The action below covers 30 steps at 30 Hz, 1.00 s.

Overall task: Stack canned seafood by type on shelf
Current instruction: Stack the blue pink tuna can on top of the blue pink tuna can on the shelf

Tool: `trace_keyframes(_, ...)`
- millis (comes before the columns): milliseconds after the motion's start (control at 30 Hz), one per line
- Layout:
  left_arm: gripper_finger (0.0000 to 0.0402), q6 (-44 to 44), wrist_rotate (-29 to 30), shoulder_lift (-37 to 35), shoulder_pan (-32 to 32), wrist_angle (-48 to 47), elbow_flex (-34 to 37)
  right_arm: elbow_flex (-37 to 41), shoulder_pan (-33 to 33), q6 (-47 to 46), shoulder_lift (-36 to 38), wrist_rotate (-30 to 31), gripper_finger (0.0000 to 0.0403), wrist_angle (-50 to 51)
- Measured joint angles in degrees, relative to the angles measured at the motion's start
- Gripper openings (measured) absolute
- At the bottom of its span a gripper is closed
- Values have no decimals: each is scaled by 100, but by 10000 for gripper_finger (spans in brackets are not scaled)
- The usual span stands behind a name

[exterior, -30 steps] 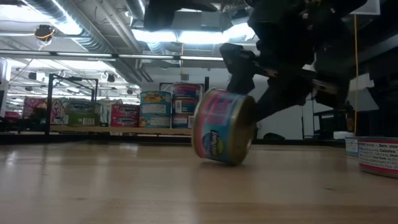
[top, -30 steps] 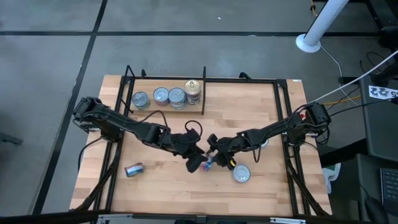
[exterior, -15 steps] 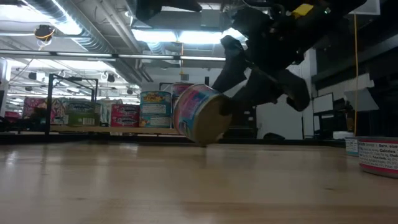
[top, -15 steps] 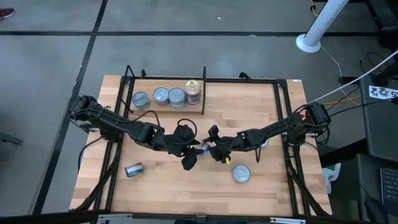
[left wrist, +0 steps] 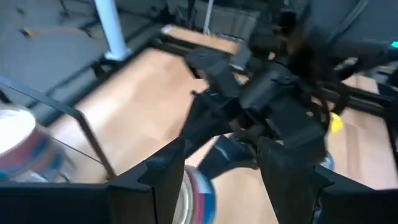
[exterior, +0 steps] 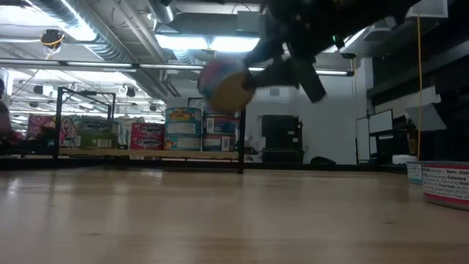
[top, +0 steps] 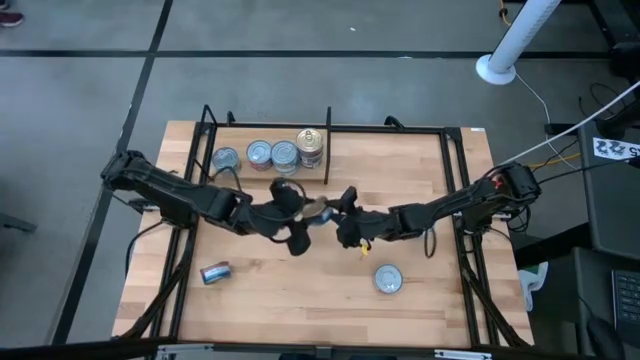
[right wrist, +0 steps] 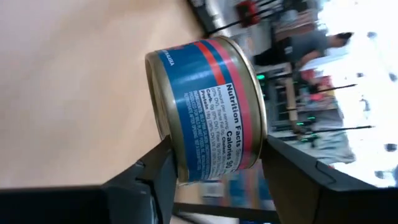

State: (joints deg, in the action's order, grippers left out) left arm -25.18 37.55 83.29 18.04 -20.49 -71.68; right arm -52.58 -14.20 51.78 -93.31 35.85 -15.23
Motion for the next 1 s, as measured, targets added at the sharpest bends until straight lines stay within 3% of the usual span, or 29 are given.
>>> trace_keyframes(333,198,783,840,-444,-334,41,0,-7,479,1596,249,454,200,-1700)
trace_keyframes(533,198,1080,858,-454,-675,6,0,-289,1107,1857,247,419,200,-1752)
trace_keyframes(1000,198,1223,858,-436,-1831,7,0,-608,2438,1736,242,-1210,200,-1020)
